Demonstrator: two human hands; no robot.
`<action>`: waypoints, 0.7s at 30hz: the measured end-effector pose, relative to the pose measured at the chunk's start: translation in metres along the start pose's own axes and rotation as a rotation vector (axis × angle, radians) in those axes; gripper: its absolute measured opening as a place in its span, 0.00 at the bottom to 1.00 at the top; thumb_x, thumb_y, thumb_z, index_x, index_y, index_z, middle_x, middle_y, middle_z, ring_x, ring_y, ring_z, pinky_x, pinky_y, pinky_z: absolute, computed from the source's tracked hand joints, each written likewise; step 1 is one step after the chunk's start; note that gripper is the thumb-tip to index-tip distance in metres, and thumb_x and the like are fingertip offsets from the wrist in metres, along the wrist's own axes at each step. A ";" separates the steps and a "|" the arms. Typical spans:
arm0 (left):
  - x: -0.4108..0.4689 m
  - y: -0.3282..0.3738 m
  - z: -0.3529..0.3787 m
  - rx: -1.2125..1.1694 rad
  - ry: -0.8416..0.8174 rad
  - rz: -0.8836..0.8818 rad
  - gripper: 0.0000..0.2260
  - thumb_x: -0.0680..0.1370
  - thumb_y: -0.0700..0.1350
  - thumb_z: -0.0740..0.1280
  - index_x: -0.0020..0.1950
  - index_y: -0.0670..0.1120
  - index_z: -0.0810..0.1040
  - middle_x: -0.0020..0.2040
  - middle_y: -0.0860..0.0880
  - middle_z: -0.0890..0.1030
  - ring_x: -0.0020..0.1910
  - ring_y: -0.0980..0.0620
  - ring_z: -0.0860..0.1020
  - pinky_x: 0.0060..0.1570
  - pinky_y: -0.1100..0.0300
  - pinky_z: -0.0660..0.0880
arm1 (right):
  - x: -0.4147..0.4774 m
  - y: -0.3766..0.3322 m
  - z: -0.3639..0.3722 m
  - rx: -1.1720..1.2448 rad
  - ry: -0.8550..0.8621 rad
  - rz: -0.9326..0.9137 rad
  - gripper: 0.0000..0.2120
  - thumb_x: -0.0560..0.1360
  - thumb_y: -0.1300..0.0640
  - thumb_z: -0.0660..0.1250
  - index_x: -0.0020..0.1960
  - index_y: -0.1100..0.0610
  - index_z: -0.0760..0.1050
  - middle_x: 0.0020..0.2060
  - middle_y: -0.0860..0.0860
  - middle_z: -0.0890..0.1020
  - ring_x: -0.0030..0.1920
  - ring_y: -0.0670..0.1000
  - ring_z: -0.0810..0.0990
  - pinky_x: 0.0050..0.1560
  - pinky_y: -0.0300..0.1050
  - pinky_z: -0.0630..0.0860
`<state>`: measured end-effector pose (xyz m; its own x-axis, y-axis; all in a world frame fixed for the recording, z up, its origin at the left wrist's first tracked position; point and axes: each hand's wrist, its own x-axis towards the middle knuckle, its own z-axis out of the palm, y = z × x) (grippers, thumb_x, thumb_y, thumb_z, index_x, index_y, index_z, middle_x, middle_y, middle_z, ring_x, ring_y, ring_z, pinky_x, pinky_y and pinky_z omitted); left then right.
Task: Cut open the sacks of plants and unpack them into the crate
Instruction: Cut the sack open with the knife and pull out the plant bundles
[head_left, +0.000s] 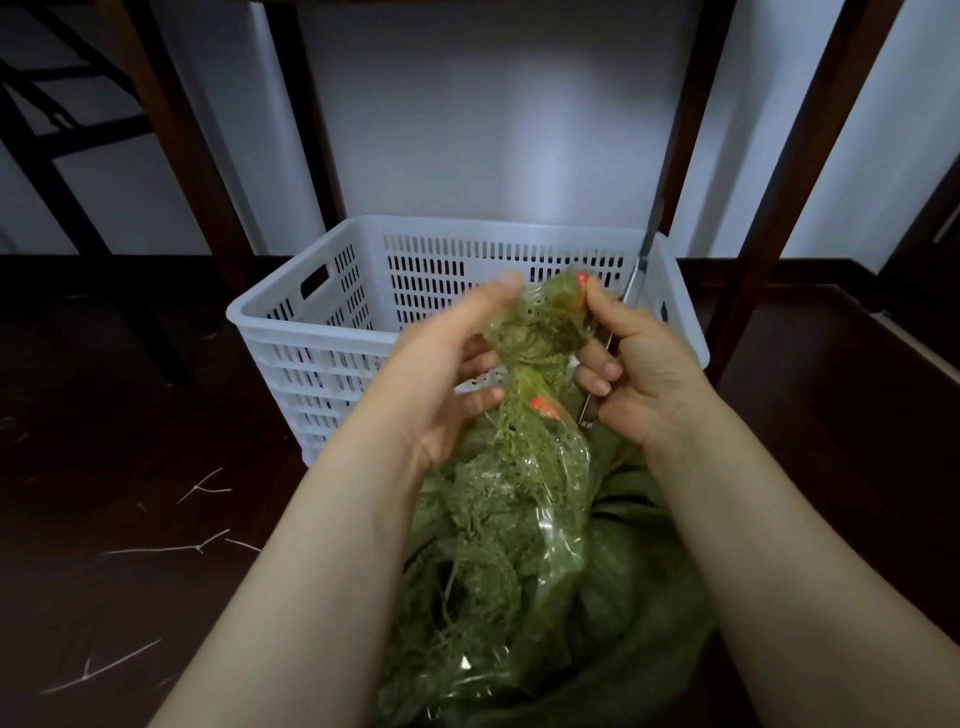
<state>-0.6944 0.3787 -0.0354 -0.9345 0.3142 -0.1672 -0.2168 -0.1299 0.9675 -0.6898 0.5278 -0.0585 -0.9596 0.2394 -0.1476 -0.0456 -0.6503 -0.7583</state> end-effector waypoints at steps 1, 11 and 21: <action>0.000 -0.002 0.000 0.094 0.003 0.011 0.10 0.65 0.52 0.73 0.38 0.48 0.76 0.34 0.51 0.72 0.36 0.54 0.69 0.32 0.62 0.66 | 0.000 -0.003 0.000 0.011 0.002 -0.006 0.05 0.75 0.56 0.68 0.48 0.55 0.73 0.32 0.48 0.80 0.16 0.42 0.60 0.15 0.32 0.56; 0.009 -0.006 -0.006 -0.074 0.133 0.069 0.06 0.73 0.41 0.71 0.40 0.39 0.80 0.36 0.43 0.78 0.32 0.51 0.73 0.34 0.61 0.73 | -0.012 -0.003 -0.003 -0.529 -0.029 0.036 0.18 0.61 0.49 0.76 0.41 0.58 0.74 0.27 0.50 0.78 0.16 0.42 0.58 0.16 0.32 0.53; 0.000 0.001 0.006 0.587 0.180 0.120 0.08 0.71 0.47 0.73 0.43 0.43 0.83 0.35 0.44 0.81 0.33 0.49 0.76 0.36 0.56 0.74 | -0.008 0.004 0.004 -0.508 0.094 -0.150 0.11 0.73 0.60 0.71 0.36 0.56 0.70 0.15 0.45 0.66 0.15 0.42 0.59 0.15 0.32 0.56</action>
<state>-0.6932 0.3840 -0.0334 -0.9867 0.1594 -0.0310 0.0359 0.4002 0.9157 -0.6835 0.5199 -0.0578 -0.9230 0.3813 -0.0522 -0.0183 -0.1789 -0.9837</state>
